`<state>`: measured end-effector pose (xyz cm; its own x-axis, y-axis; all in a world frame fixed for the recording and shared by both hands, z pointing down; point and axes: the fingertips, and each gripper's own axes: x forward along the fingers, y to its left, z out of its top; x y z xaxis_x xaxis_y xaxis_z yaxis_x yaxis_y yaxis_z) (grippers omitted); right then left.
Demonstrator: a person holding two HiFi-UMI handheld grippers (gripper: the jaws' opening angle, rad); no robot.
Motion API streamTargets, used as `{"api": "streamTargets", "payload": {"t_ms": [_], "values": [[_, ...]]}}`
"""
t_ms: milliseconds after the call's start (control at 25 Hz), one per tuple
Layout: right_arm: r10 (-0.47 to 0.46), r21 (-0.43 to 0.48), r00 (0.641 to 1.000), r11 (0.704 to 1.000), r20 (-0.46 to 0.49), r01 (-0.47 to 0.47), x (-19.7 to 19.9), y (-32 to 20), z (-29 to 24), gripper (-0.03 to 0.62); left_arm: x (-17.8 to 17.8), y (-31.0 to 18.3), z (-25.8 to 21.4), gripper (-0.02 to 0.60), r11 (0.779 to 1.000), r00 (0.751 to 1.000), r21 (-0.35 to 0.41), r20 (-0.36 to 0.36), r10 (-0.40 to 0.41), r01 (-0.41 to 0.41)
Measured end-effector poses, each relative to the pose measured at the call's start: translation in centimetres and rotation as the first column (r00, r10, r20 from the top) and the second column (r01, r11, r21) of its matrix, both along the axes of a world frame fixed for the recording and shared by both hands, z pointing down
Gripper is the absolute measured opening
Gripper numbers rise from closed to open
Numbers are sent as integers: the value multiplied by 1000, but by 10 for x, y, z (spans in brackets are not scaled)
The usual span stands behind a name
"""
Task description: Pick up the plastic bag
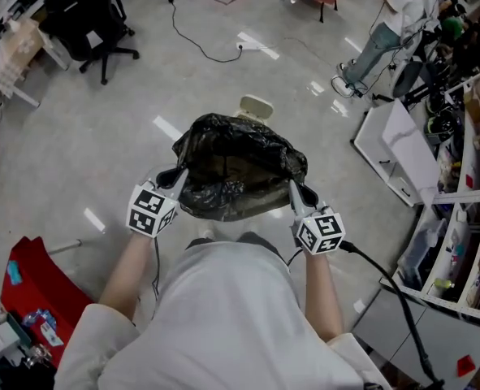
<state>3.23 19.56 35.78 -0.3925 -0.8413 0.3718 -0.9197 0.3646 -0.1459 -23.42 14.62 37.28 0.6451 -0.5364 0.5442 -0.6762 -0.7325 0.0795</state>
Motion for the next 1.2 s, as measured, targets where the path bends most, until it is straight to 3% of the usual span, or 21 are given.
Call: {"api": "streamTargets", "payload": {"t_ms": [240, 560, 1200], "values": [[-64, -3, 997, 998, 47, 64, 10, 22, -3, 2, 19, 33, 1, 7, 999, 1000, -41, -7, -26, 26], [-120, 14, 992, 993, 23, 120, 19, 36, -11, 2, 42, 49, -6, 7, 998, 1000, -51, -11, -23, 22], [-96, 52, 995, 994, -5, 97, 46, 31, -21, 2, 74, 44, -14, 6, 999, 999, -49, -37, 1, -3]]}}
